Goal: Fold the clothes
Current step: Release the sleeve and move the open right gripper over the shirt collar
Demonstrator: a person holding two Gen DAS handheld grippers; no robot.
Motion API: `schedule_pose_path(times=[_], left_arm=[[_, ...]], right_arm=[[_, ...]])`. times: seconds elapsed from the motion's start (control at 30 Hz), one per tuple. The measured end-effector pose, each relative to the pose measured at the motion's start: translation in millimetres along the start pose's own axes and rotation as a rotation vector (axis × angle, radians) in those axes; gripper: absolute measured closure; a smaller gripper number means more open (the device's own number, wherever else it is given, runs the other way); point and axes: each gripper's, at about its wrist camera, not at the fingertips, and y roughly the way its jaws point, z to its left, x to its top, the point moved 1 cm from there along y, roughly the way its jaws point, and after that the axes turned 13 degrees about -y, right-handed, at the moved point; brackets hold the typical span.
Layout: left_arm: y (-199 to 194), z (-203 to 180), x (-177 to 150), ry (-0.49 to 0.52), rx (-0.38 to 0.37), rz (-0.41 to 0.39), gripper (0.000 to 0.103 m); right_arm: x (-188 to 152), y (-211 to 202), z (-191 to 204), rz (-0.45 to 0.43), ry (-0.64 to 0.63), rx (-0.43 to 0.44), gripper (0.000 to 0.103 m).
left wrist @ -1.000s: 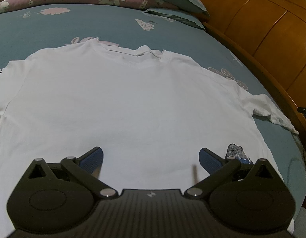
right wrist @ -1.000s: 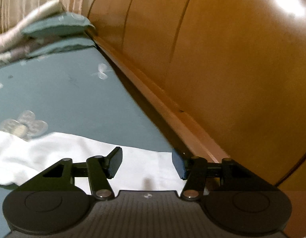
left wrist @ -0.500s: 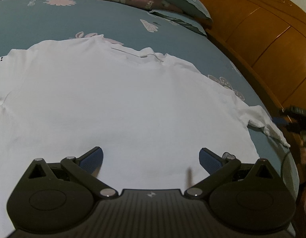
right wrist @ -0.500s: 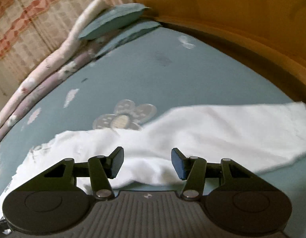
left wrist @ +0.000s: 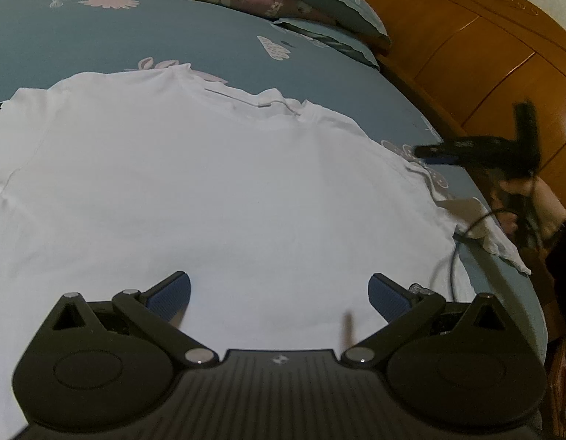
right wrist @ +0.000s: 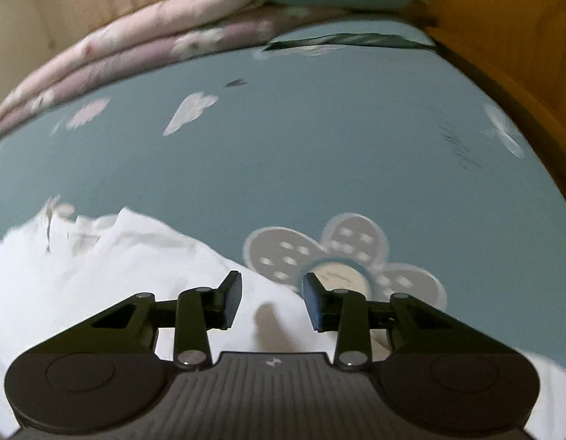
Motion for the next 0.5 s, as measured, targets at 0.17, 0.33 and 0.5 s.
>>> schedule_pose_path(times=[0.17,0.33,0.5], left_arm=[[0,1,0,0.003,-0.004,0.001,0.001],[0,2,1,-0.003,-0.014,0.003,0.001],[-1,2,0,0.008,-0.015,0.006,0.001]], right_arm=[[22,31,29,0.020,-0.097,0.046,0.061],[44,61,58,0.041,-0.194,0.092,0.061],[57,90,76,0.047,-0.212,0.038,0.065]])
